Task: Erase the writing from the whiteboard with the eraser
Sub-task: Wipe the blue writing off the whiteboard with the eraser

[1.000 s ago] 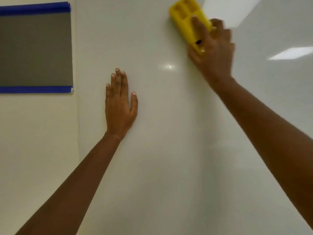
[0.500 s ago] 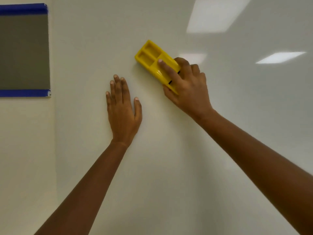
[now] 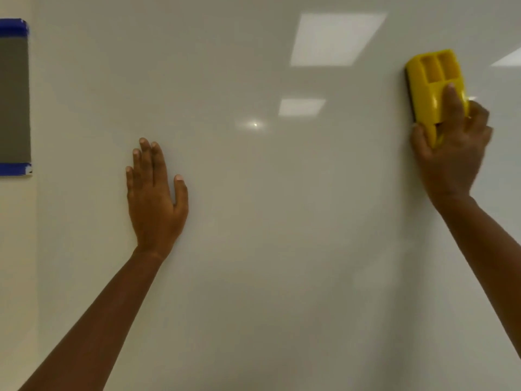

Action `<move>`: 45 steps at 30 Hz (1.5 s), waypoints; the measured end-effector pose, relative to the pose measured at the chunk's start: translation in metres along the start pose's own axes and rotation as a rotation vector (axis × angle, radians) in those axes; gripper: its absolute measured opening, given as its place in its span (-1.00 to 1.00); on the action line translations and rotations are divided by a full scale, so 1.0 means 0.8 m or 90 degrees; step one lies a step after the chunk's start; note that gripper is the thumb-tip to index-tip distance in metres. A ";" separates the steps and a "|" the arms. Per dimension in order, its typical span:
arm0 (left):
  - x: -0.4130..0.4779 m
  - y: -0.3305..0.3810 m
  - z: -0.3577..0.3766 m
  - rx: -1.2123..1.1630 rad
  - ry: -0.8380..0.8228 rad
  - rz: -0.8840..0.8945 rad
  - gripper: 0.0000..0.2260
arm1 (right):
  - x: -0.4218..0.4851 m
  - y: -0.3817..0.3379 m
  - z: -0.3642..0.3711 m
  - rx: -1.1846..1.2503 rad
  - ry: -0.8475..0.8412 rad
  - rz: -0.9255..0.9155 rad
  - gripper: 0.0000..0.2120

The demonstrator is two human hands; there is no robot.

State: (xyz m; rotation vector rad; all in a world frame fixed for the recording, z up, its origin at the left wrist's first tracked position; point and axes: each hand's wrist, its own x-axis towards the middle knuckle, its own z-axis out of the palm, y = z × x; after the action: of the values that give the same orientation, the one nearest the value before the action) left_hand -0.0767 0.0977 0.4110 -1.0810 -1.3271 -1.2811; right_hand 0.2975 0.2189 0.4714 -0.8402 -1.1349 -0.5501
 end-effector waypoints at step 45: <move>0.001 0.012 0.010 -0.010 0.027 -0.022 -0.48 | -0.076 0.005 -0.024 -0.001 -0.103 -0.263 -0.53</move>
State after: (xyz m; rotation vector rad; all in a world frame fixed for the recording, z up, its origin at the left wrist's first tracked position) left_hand -0.0681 0.1065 0.4131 -1.0399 -1.3108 -1.3341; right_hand 0.2897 0.2039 0.4098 -0.6603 -1.4705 -0.8343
